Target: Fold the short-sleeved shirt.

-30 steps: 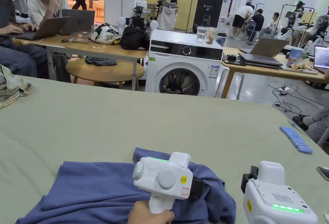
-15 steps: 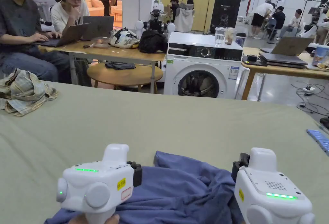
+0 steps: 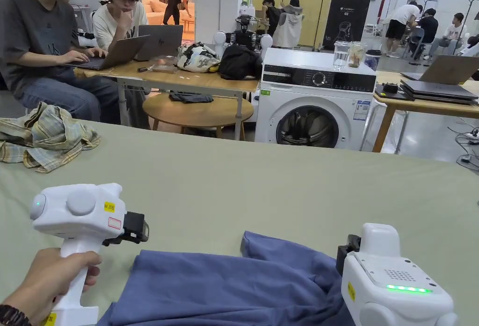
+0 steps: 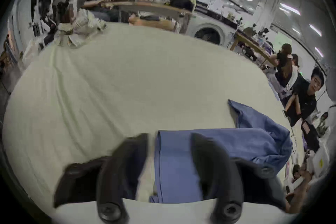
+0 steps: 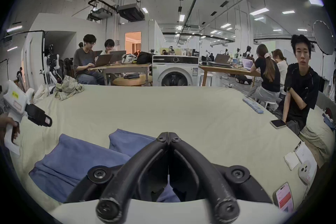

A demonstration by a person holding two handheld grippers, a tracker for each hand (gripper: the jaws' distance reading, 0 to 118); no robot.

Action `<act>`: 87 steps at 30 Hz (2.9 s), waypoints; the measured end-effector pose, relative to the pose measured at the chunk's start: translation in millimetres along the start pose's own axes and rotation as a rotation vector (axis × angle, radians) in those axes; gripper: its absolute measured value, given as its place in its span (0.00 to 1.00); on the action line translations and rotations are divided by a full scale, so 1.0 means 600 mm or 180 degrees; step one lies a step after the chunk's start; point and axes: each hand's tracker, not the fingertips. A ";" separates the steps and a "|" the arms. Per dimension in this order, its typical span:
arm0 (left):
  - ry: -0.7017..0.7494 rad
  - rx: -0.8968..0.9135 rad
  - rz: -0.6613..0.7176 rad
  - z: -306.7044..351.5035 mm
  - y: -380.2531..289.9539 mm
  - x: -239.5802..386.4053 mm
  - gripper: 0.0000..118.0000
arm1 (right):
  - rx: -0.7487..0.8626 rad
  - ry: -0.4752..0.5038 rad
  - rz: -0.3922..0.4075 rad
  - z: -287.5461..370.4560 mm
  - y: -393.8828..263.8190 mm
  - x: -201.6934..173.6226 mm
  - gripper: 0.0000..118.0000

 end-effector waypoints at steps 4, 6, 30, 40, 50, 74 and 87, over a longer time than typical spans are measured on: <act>-0.0014 -0.0243 0.0114 -0.065 -0.005 0.007 0.58 | -0.0072 -0.0017 -0.0009 -0.012 -0.004 0.005 0.00; 0.0180 -0.0424 0.0016 -0.106 -0.021 0.021 0.57 | -0.0109 -0.0042 -0.0019 -0.015 -0.004 0.011 0.00; 0.0299 0.0322 -0.0475 -0.018 -0.096 0.049 0.00 | -0.1859 0.0221 0.0320 -0.304 0.031 0.136 0.54; 0.0281 0.0263 -0.0375 -0.028 -0.109 0.057 0.00 | -0.2206 0.0242 0.0256 -0.341 -0.035 0.116 0.32; 0.0239 0.0423 -0.0297 0.008 -0.089 0.055 0.00 | -0.1366 0.0043 0.0354 -0.265 0.029 0.140 0.00; 0.0348 0.1634 -0.0421 0.330 0.172 0.086 0.00 | 0.0257 -0.0402 0.0095 0.015 0.367 0.211 0.00; 0.0447 0.1936 -0.0440 0.392 0.356 0.099 0.00 | 0.0665 -0.0519 -0.0012 -0.040 0.574 0.180 0.00</act>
